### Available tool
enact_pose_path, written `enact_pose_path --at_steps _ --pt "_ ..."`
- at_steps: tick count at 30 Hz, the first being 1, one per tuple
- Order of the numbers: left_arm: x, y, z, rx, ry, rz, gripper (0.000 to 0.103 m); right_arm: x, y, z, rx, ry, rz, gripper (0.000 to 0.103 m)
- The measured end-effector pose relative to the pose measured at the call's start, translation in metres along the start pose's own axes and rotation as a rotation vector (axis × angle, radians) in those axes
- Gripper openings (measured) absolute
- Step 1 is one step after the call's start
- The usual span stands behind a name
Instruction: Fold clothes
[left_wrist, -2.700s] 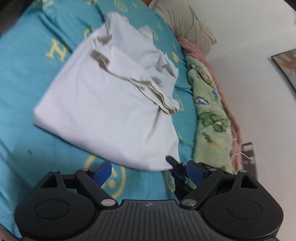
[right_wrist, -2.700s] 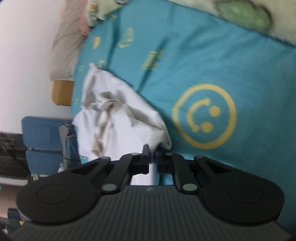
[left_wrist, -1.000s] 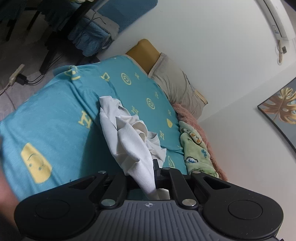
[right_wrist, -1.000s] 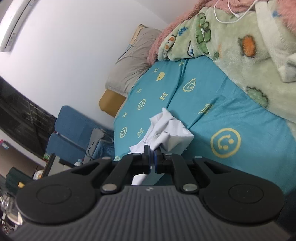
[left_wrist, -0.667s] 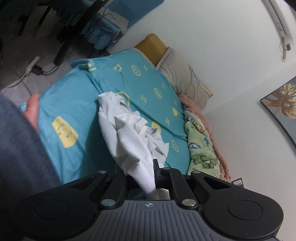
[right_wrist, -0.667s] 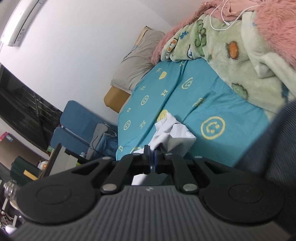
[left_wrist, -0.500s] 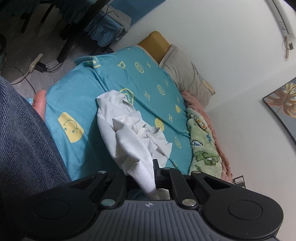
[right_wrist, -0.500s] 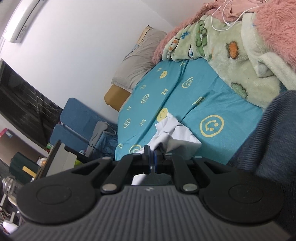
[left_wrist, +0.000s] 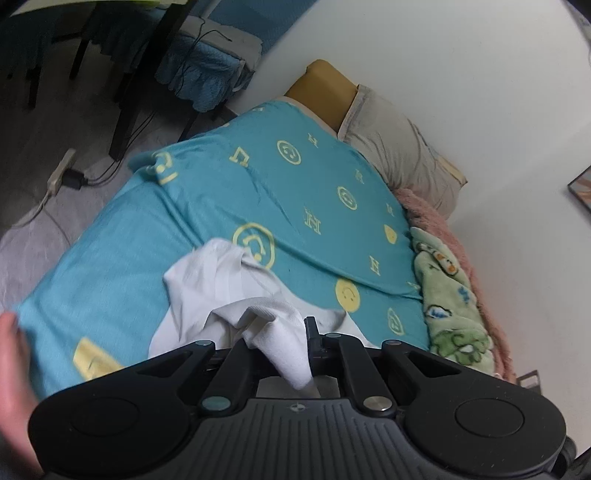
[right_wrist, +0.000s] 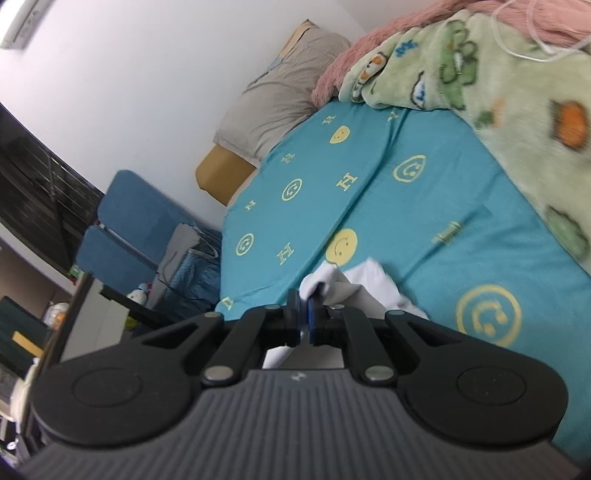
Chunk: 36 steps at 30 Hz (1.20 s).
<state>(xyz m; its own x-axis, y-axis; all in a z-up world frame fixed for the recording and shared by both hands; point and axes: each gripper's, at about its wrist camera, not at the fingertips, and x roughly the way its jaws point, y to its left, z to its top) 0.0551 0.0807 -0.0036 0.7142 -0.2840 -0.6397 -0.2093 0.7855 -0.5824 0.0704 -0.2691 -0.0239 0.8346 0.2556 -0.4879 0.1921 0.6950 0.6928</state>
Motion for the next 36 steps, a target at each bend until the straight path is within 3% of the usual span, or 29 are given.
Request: enact_pose_path --at_steps 9,15,20,21,23,24,25,26,27,28,32,36 --pt "0.084 -0.006 0.022 0.105 -0.069 0.047 0.007 0.089 -0.019 0.017 -0.047 0.068 -0.031 0.007" --pt "0.124 0.008 0.028 0.109 -0.046 0.061 0.008 0.128 -0.045 0.015 0.039 0.102 -0.012 0.009" --pt "0.15 0.018 0.032 0.113 -0.027 0.07 0.009 0.141 -0.044 0.015 0.003 0.118 0.001 0.009" --pt "0.15 0.017 0.031 0.126 -0.029 0.064 0.012 0.141 -0.044 0.015 -0.002 0.119 0.013 0.01" --pt "0.148 0.013 0.029 0.163 -0.035 0.051 0.032 0.14 -0.045 0.014 0.0 0.126 0.047 0.01" --pt "0.146 0.011 0.027 0.172 -0.038 0.044 0.053 0.139 -0.044 0.013 -0.001 0.136 0.067 0.011" --pt "0.143 0.008 0.023 0.192 -0.045 0.044 0.069 0.139 -0.04 0.012 -0.018 0.161 0.1 0.021" --pt "0.138 0.002 0.018 0.249 -0.06 0.047 0.074 0.138 -0.036 0.01 -0.037 0.183 0.132 0.032" --pt "0.133 -0.004 0.011 0.317 -0.077 0.05 0.078 0.134 -0.031 0.005 -0.064 0.184 0.152 0.059" --pt "0.128 -0.009 0.006 0.355 -0.088 0.054 0.081 0.13 -0.026 0.0 -0.091 0.184 0.17 0.073" --pt "0.121 -0.012 -0.007 0.408 -0.076 0.05 0.082 0.116 -0.011 -0.02 -0.198 0.178 0.164 0.075" --pt "0.139 -0.006 -0.008 0.463 -0.057 0.14 0.082 0.132 0.001 -0.03 -0.416 0.183 0.05 0.07"
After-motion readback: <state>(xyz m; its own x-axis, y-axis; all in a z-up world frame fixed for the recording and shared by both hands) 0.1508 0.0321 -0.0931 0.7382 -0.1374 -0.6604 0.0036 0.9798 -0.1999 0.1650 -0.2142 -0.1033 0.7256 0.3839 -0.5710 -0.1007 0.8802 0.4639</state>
